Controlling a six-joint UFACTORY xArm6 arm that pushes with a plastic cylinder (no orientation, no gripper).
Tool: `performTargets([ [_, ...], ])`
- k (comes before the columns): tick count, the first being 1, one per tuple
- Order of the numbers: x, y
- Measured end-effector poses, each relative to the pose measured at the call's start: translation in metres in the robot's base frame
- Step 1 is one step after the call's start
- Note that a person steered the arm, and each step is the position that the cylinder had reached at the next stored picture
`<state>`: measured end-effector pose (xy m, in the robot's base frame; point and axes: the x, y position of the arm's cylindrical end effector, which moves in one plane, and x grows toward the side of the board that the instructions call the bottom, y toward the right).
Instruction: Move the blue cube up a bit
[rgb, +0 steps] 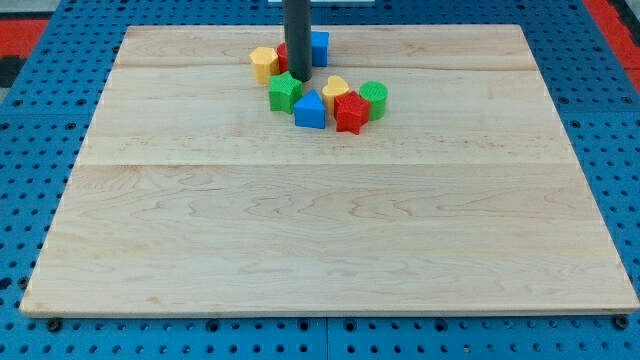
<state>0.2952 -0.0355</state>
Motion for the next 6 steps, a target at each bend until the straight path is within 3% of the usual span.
performTargets([
  [2,-0.007,0.061],
  [6,-0.102,0.033],
])
